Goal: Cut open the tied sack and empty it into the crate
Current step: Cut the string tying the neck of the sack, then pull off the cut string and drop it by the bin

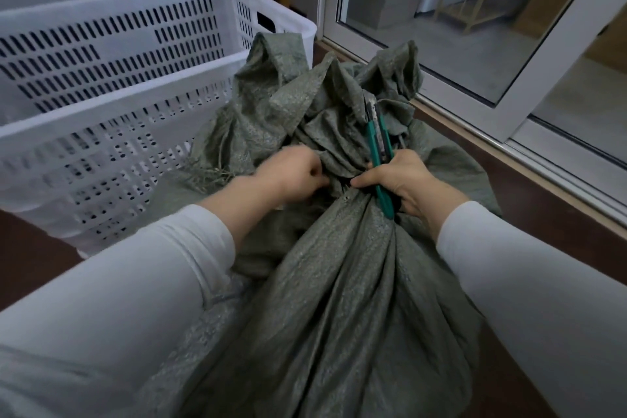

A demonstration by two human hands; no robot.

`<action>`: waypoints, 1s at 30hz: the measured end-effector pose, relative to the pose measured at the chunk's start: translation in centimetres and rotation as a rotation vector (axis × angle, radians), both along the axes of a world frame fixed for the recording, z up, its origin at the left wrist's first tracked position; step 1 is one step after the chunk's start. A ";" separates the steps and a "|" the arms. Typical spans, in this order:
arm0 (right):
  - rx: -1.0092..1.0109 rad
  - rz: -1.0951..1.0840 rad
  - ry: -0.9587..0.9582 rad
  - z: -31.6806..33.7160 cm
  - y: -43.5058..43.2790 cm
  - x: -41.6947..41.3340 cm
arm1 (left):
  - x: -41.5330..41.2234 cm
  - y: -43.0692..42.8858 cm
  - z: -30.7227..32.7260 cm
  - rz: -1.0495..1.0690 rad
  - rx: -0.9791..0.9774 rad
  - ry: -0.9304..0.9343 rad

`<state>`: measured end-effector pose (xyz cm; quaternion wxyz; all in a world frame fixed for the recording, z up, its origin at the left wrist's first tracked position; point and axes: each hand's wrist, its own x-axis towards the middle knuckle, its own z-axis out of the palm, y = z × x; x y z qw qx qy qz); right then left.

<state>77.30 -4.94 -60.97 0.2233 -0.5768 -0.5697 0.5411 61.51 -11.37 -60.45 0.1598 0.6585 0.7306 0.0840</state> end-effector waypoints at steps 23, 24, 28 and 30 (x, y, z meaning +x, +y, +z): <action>-0.097 -0.081 0.865 12.8 1.8 9.8 | 9.8 5.2 14.7 0.022 0.162 -1.057; -0.094 -0.131 0.868 12.8 2.0 10.8 | 10.8 5.7 14.6 0.005 0.145 -1.052; -0.048 -0.356 0.807 12.1 3.5 14.8 | 15.4 8.0 14.1 -0.078 0.086 -1.062; -0.016 -0.461 0.813 11.7 4.1 17.2 | 18.0 9.0 13.8 -0.129 0.038 -1.057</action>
